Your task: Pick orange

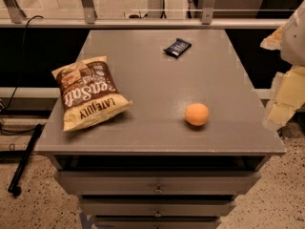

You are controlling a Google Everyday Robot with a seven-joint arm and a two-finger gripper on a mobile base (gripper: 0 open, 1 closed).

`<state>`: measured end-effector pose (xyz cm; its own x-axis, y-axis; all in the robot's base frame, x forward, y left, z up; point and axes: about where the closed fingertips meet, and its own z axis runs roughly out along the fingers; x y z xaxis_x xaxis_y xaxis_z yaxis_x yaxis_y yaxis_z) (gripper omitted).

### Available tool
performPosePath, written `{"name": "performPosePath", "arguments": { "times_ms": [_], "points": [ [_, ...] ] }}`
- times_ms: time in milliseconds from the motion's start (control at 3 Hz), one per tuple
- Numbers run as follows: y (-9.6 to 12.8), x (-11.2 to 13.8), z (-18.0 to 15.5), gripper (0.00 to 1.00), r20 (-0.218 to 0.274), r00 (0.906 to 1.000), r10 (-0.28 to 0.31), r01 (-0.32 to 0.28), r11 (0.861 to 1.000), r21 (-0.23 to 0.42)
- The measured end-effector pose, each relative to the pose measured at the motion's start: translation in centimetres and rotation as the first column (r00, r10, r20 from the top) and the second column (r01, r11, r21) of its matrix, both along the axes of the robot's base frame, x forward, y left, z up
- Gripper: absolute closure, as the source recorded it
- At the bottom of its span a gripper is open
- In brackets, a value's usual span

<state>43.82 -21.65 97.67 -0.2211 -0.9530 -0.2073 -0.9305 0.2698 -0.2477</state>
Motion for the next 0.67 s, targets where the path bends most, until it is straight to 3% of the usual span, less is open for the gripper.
{"name": "performPosePath", "arguments": {
  "times_ms": [333,667],
  "points": [
    [0.0,0.0,0.0,0.0,0.0,1.0,0.0,0.0,1.0,0.0],
    [1.6,0.6,-2.2,0.0,-0.008,0.9999,0.01,-0.009,0.999,0.039]
  ]
}}
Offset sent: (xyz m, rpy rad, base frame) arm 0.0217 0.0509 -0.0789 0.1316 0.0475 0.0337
